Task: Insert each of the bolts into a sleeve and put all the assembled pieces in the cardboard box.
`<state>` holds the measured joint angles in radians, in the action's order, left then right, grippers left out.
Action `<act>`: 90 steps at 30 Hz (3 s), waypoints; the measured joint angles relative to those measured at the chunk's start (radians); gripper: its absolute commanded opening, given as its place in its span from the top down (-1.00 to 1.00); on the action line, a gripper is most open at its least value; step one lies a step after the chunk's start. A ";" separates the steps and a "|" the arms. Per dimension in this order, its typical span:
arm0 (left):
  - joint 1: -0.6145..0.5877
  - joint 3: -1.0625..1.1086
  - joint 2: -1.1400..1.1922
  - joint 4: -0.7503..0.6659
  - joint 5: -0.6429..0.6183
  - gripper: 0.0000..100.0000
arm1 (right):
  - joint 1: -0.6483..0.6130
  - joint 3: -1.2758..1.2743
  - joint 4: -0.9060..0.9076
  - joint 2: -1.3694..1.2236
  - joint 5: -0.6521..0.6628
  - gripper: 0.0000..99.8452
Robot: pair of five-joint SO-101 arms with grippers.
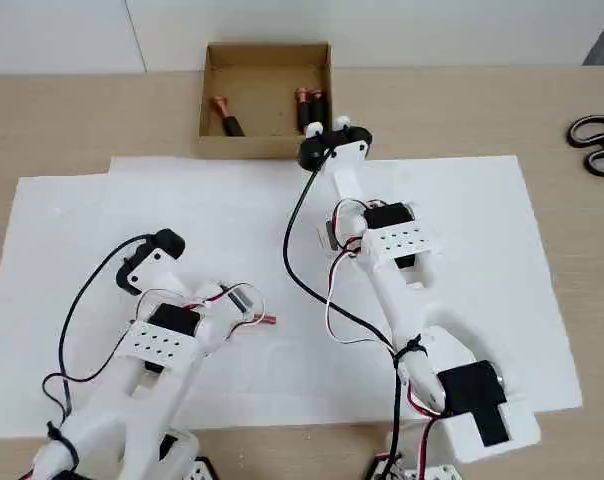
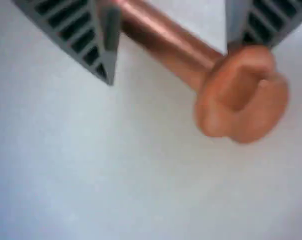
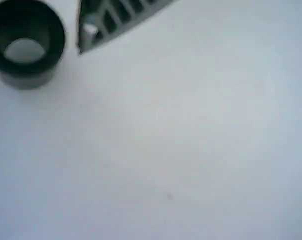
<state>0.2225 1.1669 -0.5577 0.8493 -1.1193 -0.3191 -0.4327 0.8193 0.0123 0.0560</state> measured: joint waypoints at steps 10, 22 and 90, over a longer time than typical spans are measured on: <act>0.000 0.000 0.000 -0.011 0.015 0.93 | 0.000 0.000 0.000 0.000 0.000 0.63; 0.000 -0.144 0.000 0.091 0.249 0.99 | 0.003 -0.003 0.012 0.066 0.000 0.63; -0.101 -1.332 1.076 0.689 0.847 0.99 | 0.011 -0.003 0.046 0.069 0.000 0.63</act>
<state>0.1212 -0.1649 0.5178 1.5382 -0.2723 -0.3084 -0.4358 0.8654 0.0813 0.0560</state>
